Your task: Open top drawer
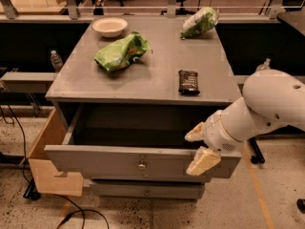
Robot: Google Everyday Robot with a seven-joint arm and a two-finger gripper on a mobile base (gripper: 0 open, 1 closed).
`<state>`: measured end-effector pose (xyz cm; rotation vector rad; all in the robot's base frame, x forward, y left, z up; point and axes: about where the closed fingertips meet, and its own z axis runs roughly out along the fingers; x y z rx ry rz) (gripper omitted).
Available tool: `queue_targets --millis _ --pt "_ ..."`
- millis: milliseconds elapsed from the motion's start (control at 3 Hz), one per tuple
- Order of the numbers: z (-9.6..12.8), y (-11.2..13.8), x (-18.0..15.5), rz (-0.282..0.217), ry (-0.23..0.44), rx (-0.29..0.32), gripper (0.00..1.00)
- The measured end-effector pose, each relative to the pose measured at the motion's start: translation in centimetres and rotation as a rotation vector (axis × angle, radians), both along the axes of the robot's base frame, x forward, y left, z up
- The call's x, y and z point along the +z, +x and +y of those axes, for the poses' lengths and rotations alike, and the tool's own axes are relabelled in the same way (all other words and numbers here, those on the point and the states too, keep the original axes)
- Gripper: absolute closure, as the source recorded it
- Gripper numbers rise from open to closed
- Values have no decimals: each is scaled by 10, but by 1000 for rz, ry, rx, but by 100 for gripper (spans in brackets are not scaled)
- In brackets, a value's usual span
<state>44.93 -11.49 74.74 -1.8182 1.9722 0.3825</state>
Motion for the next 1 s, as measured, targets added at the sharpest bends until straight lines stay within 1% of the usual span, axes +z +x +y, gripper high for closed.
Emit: queue_targets --millis 333,1000 --pt "3 15 -11 8 -1 9 0" --pt "20 34 -59 78 -32 38 0"
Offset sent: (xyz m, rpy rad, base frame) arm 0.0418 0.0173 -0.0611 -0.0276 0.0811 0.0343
